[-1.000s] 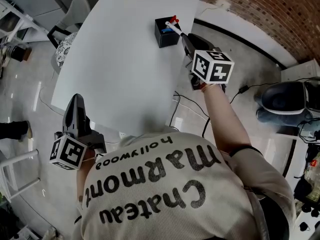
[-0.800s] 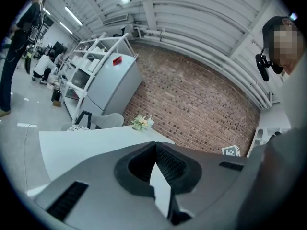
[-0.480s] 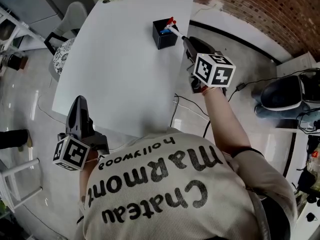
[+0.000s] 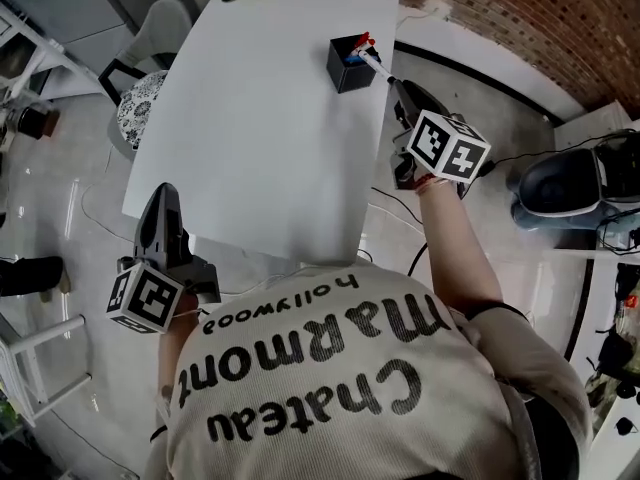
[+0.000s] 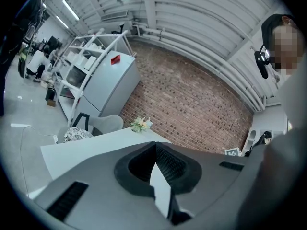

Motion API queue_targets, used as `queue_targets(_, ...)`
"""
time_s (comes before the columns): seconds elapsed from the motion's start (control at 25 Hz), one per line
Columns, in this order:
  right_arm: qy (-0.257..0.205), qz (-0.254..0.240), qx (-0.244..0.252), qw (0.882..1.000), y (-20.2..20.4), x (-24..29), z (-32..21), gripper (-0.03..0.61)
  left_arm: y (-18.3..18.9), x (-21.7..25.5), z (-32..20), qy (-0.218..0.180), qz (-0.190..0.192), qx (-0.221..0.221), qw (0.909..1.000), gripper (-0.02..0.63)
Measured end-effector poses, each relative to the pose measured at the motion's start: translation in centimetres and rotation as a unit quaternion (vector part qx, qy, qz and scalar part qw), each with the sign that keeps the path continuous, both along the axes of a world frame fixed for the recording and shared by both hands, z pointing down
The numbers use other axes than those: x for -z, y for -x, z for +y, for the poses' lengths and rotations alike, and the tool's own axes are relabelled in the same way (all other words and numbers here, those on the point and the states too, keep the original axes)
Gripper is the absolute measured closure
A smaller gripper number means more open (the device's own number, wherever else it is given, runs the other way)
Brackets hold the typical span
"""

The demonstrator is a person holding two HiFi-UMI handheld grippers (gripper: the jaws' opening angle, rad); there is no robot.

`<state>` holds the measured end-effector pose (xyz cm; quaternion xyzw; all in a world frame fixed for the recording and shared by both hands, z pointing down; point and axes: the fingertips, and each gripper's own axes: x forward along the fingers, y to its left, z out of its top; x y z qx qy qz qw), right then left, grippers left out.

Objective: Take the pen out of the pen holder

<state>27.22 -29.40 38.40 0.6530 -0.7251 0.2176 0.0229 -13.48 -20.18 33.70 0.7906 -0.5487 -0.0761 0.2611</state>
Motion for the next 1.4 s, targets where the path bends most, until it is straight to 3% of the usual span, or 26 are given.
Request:
queue_targets(0.84,0.05,-0.026,0.019,0.998,7.8,-3.2,5.6,0.506,5.8,-0.7,4.1,0.015,0.008,0.008,0.9998,0.614)
queue_targets(1.4,0.079,-0.055,0.068,0.993,14.9,-4.9,8.9,0.505,5.2,-1.8,4.8,0.015,0.016,-0.029,0.9994,0.614)
